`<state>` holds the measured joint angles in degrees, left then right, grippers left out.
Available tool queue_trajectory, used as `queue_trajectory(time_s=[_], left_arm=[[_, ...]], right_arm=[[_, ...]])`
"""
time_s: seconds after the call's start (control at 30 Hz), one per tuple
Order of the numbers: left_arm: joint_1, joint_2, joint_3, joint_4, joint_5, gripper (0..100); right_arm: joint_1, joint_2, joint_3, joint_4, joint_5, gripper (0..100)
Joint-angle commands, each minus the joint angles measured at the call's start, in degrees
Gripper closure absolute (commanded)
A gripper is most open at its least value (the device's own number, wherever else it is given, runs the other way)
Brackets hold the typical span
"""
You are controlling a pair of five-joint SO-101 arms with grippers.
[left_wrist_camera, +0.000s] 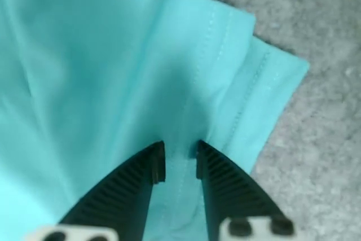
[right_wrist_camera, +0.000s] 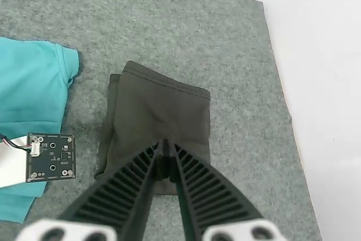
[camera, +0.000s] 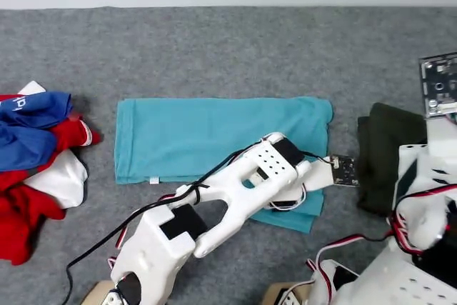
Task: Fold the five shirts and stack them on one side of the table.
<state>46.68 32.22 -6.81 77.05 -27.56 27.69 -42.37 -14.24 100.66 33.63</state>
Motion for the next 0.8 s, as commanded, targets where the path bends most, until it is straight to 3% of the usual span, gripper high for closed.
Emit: queue_trajectory(time_s=[0.0,0.13,0.37,0.63,0.77], left_arm=[[0.4,-1.0,-2.1,-0.4,0.3,94],[0.2,-1.1,-3.6,2.3,0.2,99],[-3.3,-0.4,-11.2,5.0,0.3,99],[-9.4,-0.2,-14.5,0.0,0.3,99],[-11.3,3.3,-15.7,-2.4,0.4,92]], right_arm=[[0.7,-0.7,0.0,2.2,-0.5,98.9],[0.9,-0.7,0.0,2.2,-0.6,98.9],[0.9,-0.7,0.0,2.2,-0.6,98.9],[0.7,-0.7,0.0,2.2,-0.6,98.9],[0.7,-0.7,0.1,2.2,-0.6,98.9]])
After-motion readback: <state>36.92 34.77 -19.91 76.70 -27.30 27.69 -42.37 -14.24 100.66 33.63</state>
